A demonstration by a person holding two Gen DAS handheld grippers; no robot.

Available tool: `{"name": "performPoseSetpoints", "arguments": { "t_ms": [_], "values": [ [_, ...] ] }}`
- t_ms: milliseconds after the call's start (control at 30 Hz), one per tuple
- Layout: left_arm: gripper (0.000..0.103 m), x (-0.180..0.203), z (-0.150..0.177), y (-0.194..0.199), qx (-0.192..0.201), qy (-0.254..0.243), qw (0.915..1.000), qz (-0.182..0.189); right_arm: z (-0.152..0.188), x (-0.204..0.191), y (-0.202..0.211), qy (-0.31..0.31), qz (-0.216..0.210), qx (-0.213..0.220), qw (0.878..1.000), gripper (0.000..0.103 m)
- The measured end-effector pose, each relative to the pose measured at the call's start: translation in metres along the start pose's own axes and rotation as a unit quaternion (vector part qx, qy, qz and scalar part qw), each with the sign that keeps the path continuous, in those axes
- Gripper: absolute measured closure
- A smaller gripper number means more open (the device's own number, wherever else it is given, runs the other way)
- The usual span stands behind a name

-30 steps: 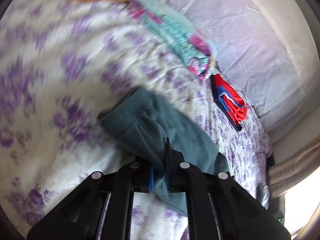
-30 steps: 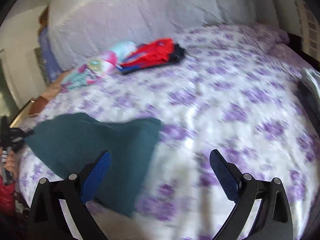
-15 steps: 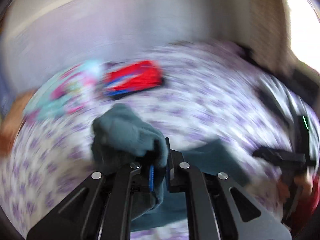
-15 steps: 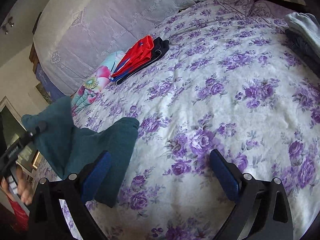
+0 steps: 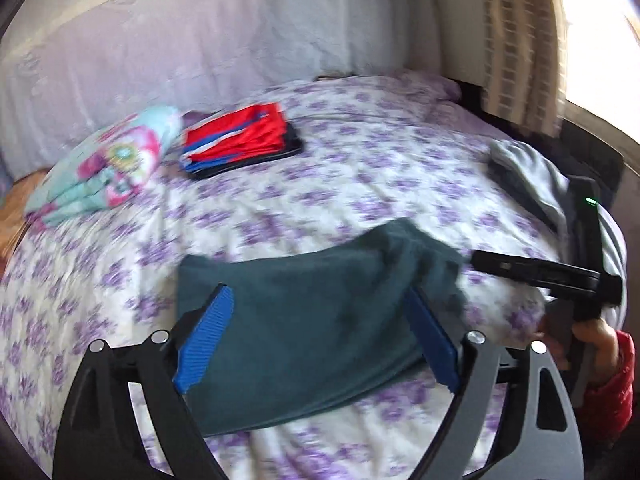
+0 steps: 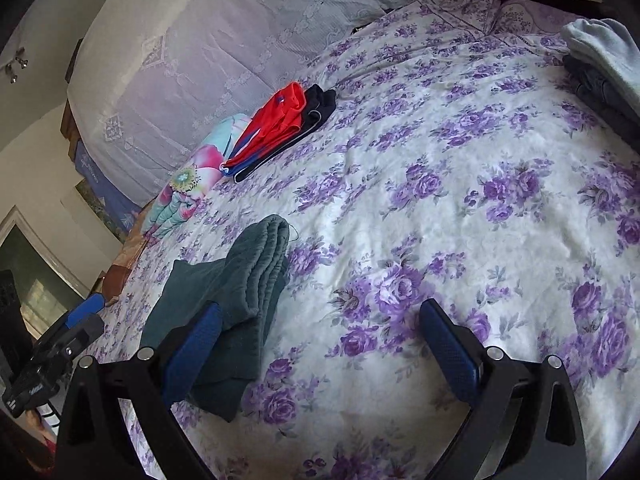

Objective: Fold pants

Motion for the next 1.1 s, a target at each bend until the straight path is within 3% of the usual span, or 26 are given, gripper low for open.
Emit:
{"name": "performPoseSetpoints", "arguments": {
  "t_ms": [133, 233, 333, 400, 433, 533, 600, 667, 767, 867, 967, 1000, 1033, 1100],
  "values": [
    [0.019, -0.049, 0.016, -0.013, -0.026, 0.073, 0.9969, -0.011, -0.011, -0.022, 0.018, 0.043, 0.045, 0.055, 0.997, 0.004],
    [0.019, -0.073, 0.027, -0.024, -0.042, 0.099, 0.9935, -0.036, -0.015, -0.06, 0.012, 0.117, 0.062, 0.054, 0.99, 0.004],
    [0.019, -0.093, 0.048, -0.049, -0.092, 0.098, 0.9878, -0.078, -0.008, -0.075, -0.021, 0.183, 0.119, 0.007, 0.976, 0.004],
    [0.013, -0.103, 0.072, -0.073, -0.13, 0.113, 0.9832, -0.061, 0.012, -0.064, -0.058, 0.212, 0.164, -0.07, 0.961, 0.004],
    [0.009, -0.11, 0.077, -0.075, -0.123, 0.136, 0.982, -0.047, 0.022, -0.058, -0.071, 0.205, 0.16, -0.108, 0.959, 0.004],
    [0.008, -0.125, 0.078, -0.071, -0.125, 0.189, 0.974, 0.006, 0.016, -0.052, -0.059, 0.179, 0.129, -0.097, 0.971, 0.004],
    [0.008, -0.138, 0.069, -0.063, -0.106, 0.2, 0.974, -0.006, 0.012, -0.051, -0.05, 0.174, 0.129, -0.081, 0.973, 0.004],
    [0.009, -0.149, 0.051, -0.06, -0.094, 0.194, 0.9764, -0.018, 0.003, -0.063, -0.032, 0.181, 0.133, -0.037, 0.974, 0.004],
    [0.009, -0.154, 0.023, -0.069, -0.09, 0.182, 0.979, -0.016, 0.002, -0.1, -0.017, 0.213, 0.097, -0.007, 0.972, 0.003],
    [0.009, -0.16, 0.004, -0.102, -0.116, 0.167, 0.9785, -0.037, 0.02, -0.138, -0.031, 0.264, 0.078, -0.029, 0.961, 0.004],
    [0.008, -0.171, 0.009, -0.132, -0.142, 0.161, 0.9748, -0.061, 0.037, -0.153, -0.062, 0.327, 0.122, -0.055, 0.936, 0.004],
    [0.005, -0.173, 0.018, -0.144, -0.153, 0.162, 0.9734, -0.056, 0.049, -0.148, -0.08, 0.337, 0.139, -0.086, 0.927, 0.003],
    [0.004, -0.175, 0.02, -0.144, -0.139, 0.164, 0.9754, -0.048, 0.057, -0.143, -0.092, 0.337, 0.141, -0.112, 0.924, 0.003],
    [0.004, -0.173, 0.018, -0.138, -0.133, 0.152, 0.9776, -0.06, 0.054, -0.141, -0.09, 0.314, 0.109, -0.118, 0.936, 0.003]
  ]
}}
Point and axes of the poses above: each gripper's, at about its wrist camera, not at the fingertips, and y roughly against the way its jaws point, x to its right, z to its underside, the point moved 10 cm from there along -y, roughly the way its jaws point, and after that the axes turned 7 degrees about -x, right-handed, at the moved point
